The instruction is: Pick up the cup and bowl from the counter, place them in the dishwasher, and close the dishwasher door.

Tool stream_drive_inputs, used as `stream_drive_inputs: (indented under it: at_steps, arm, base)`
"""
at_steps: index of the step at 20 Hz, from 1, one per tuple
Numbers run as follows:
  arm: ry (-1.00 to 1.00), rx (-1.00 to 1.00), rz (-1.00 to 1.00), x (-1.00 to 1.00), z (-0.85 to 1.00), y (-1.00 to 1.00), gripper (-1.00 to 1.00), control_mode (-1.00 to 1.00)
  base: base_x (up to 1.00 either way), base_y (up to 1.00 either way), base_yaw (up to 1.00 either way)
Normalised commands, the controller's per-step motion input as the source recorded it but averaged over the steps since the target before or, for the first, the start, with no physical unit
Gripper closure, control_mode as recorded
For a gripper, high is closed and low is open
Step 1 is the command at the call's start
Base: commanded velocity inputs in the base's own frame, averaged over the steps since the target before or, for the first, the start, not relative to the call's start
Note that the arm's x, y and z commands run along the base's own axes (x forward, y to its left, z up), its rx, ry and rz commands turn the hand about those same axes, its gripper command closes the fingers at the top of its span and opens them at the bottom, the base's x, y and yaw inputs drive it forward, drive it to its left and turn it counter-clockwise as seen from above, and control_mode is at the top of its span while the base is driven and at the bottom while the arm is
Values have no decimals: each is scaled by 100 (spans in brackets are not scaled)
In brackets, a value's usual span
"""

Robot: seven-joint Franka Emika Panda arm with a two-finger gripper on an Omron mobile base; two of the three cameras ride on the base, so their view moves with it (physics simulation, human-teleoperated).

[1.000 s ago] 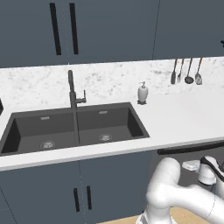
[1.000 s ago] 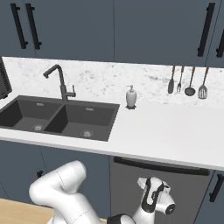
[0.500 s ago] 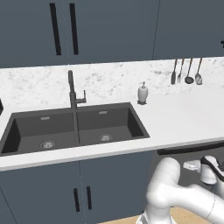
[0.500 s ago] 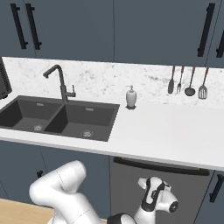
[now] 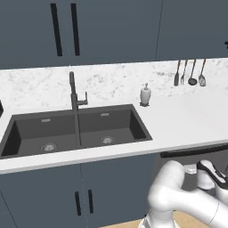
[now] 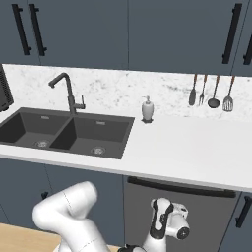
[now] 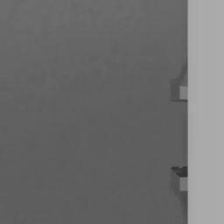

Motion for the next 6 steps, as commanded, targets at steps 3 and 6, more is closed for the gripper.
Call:
stream_drive_inputs:
  at_steps: [3,6]
  arm:
    - [-7,-10,-20,54,30,47,-100,-100]
    - [-16,-7,-12,41,76,19,-100,-100]
  base:
    - [0,0,0]
    - [0,0,0]
